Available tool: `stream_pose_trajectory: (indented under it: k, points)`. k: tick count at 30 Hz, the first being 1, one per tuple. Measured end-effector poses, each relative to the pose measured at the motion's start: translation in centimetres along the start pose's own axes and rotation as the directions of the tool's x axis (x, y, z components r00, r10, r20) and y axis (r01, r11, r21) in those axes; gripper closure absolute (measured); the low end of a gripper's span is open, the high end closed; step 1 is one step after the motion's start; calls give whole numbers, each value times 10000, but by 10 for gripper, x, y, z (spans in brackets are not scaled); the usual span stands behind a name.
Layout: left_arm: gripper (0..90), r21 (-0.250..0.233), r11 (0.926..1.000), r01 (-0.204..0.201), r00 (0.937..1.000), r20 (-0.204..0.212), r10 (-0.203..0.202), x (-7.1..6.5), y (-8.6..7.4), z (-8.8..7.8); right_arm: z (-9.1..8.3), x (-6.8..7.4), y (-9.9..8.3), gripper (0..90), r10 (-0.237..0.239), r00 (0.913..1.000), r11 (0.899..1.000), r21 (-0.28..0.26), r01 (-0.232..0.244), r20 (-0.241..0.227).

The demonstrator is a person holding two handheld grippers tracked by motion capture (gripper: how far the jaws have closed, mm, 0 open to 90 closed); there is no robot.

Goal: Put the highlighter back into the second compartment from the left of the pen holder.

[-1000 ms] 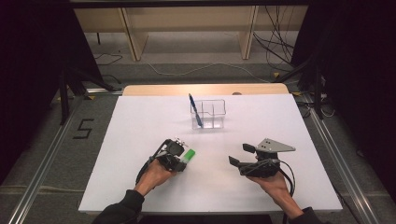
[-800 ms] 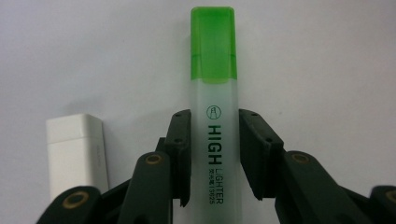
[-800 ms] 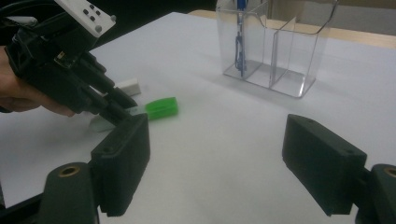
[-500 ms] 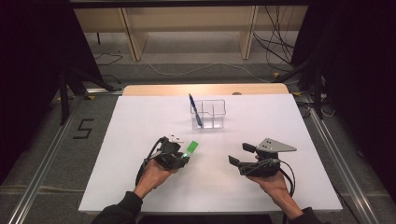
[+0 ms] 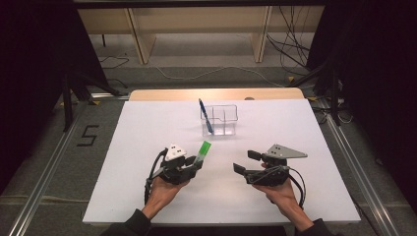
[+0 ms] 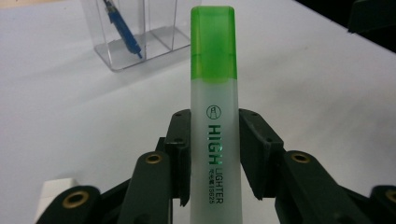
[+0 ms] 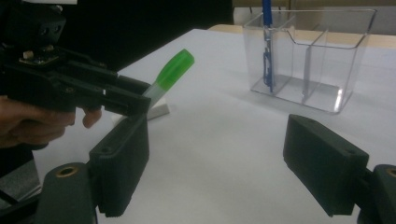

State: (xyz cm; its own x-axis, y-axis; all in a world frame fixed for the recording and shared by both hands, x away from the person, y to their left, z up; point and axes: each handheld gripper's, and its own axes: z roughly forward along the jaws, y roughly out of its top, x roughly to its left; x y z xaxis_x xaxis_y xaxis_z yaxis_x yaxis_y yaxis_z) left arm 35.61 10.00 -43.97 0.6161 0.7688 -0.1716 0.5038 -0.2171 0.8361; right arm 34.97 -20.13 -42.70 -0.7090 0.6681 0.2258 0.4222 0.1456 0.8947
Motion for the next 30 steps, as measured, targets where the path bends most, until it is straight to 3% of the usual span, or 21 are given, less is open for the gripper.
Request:
stream_pose_trajectory:
  k: [4, 13, 16, 30]
  points:
    - [657, -430, 9991, 9, 9998, 183, -2, -9, -2, -2, 4, 4, 7, 233, 417, 9982, 9989, -213, -427, -441]
    - [657, -1026, 9943, -306, 9995, 70, 315, -21, -6, -4, 20, 14, 12, 259, 322, 9966, 9992, -191, -337, -761]
    - [657, -1121, 9929, -404, 9992, -2, 406, -24, -6, -4, 31, 16, 13, 271, 474, 9953, 9988, -55, -480, -849]
    - [657, -1122, 9917, -625, 9980, -98, 618, -31, -6, -1, 51, 23, 19, 339, 851, 9898, 9963, -16, -859, -1142]
